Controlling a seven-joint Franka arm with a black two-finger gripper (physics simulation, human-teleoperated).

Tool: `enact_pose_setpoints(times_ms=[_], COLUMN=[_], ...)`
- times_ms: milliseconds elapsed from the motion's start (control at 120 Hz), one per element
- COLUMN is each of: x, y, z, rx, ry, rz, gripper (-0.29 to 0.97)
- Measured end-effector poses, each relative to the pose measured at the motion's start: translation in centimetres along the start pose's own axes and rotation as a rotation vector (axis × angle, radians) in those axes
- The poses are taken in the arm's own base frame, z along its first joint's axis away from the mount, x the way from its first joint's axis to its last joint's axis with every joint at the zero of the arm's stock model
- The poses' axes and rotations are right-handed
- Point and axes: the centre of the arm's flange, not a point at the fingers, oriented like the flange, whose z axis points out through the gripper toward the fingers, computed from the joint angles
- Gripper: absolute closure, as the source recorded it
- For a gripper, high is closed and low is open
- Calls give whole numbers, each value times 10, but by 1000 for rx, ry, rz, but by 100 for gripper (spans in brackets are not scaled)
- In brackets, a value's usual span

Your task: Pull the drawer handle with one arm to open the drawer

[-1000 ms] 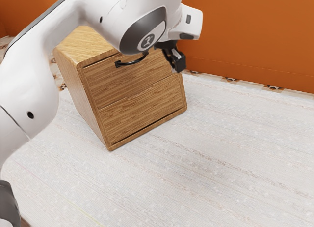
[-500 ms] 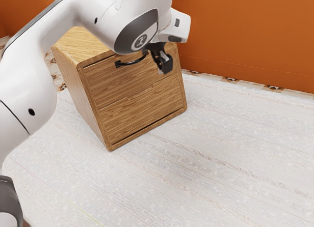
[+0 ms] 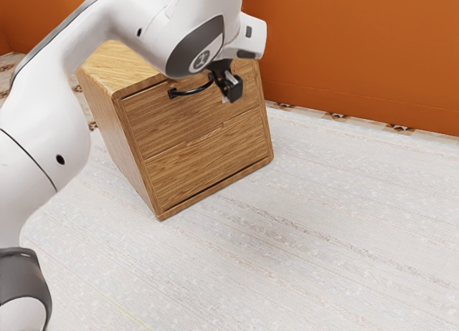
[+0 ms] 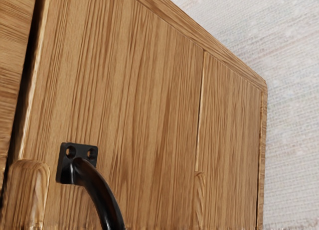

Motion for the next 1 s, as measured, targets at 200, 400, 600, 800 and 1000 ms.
enact_pose_setpoints(times_ms=[200,400,600,800,1000], x=[-5,-8,-13,-12,-13], y=[-11,-14,-18,-15,-13], z=[6,11,18,22,21], rx=[16,20,26,23,27], ry=[-19,-36,-63,-73,-84], rz=[-14,-12,-15,-9,-1], gripper=[9,13,19,33,44])
